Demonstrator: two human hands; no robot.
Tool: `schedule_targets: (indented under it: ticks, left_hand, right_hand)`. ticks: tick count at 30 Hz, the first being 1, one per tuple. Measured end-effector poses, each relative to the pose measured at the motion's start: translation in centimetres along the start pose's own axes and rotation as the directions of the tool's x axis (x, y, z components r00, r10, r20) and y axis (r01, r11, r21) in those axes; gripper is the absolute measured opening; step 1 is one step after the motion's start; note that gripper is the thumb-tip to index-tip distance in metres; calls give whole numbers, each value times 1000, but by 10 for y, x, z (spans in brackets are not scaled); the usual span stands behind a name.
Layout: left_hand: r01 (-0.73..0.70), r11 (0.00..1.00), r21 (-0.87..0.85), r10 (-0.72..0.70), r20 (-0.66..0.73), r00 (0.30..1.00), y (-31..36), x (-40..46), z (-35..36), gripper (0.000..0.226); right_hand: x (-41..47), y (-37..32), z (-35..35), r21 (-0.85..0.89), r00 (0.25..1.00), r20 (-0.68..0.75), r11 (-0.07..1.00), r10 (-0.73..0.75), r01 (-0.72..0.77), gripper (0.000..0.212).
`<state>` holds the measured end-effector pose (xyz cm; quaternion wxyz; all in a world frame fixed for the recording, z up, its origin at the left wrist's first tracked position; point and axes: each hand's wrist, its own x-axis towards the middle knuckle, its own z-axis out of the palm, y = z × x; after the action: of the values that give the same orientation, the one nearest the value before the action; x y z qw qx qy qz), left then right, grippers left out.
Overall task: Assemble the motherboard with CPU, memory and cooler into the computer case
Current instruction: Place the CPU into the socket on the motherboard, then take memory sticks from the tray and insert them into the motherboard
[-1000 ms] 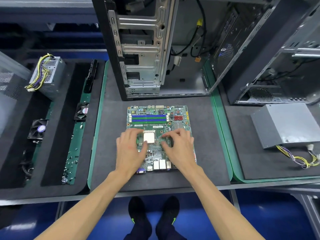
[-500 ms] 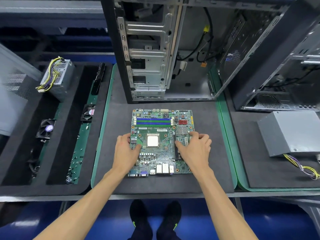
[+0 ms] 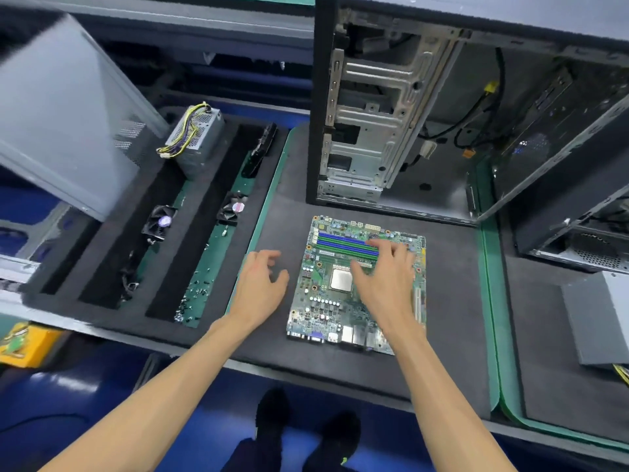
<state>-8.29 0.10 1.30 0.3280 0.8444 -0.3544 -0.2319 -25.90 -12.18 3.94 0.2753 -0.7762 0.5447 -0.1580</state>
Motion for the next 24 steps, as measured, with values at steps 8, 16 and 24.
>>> schedule_targets:
  ticks: [8,16,24]
  left_hand:
    - [57,993,-106,-68,-98,993,-58,22,-70,28]
    - [154,963,-220,-161,-13,987,-131,72,-136,31]
    - [309,906,-289,-237,256,937,-155,110,-135,41]
  right_hand:
    - [-5,-82,52,203,966,45,949,-256,242,13]
    - [-15,-166,126,132,970,123,972,-210,194,9]
    - [-12,-194,183,41,987,127,995,-101,96,10]
